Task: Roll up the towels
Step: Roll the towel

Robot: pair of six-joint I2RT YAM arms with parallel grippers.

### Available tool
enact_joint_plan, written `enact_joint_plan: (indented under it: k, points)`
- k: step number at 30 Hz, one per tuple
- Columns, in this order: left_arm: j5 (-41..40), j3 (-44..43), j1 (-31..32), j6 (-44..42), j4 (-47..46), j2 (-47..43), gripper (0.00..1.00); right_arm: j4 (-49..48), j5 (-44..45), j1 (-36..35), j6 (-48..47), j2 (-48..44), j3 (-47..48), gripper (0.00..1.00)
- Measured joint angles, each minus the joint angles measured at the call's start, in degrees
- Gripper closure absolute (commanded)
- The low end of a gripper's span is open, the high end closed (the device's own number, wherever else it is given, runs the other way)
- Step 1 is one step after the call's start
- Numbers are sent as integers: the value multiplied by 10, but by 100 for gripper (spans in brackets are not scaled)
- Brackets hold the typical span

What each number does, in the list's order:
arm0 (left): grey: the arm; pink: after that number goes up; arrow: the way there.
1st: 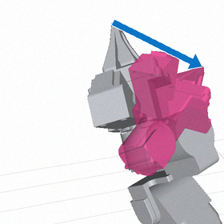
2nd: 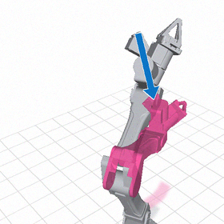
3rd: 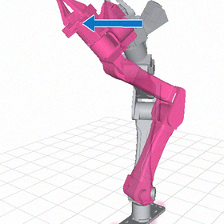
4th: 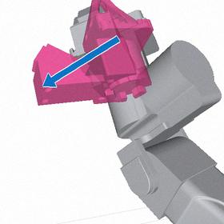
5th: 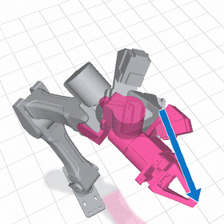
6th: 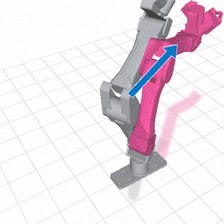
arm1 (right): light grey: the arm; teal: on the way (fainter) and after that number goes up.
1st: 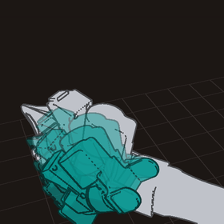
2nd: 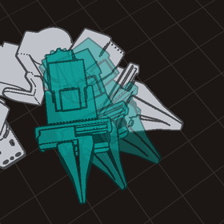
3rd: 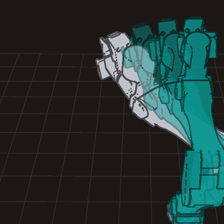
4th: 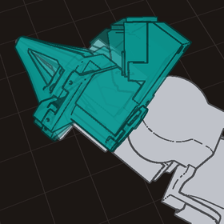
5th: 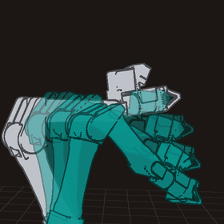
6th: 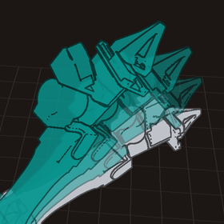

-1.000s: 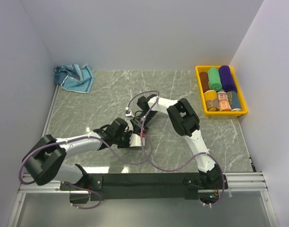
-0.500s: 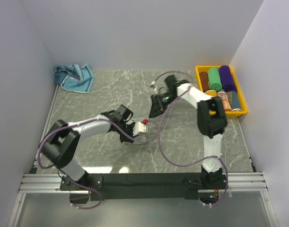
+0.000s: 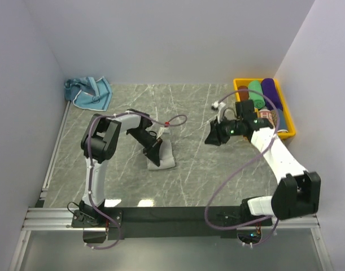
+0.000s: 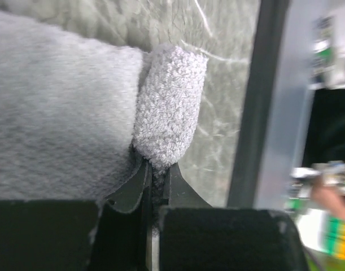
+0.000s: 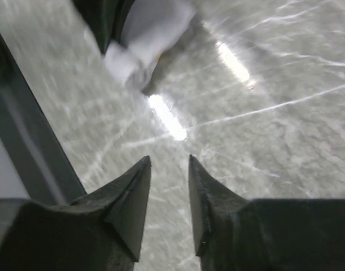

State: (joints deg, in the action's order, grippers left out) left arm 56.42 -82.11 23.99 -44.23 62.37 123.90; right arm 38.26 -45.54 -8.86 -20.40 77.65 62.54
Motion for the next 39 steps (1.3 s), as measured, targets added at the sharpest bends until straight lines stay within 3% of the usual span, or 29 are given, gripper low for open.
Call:
enact_joint_plan:
  k: [2,5,9,12,17,26,29,30,32,33,39]
  points:
    - [16,-27,-8,-3,36,30,98,-10,18,-35,-29,-42,-43,54]
    - [33,-59,-16,-12,81,64,96,-61,72,-141,-64,-84,-107,45]
    - [34,-76,-16,-18,104,80,95,-163,156,-296,-114,-87,-169,22]
    - [35,-77,-16,-18,110,82,94,-235,206,-356,-152,-53,-180,20]
    - [36,-78,-16,-17,112,84,92,-354,249,-398,-217,41,-180,32]
    - [39,-78,-18,-12,112,87,90,-397,249,-414,-299,147,-170,49]
    - [39,-77,-19,-9,112,87,87,-391,252,-414,-309,179,-141,77]
    - [38,-76,-20,-7,112,87,82,-382,252,-414,-311,186,-131,99]
    - [39,-72,-24,-2,109,87,78,-361,249,-414,-309,192,-115,100]
    - [41,-68,-26,1,106,86,70,-349,247,-414,-306,193,-108,100]
    - [46,-5,-56,26,47,32,62,-258,203,-413,-273,200,-53,100]
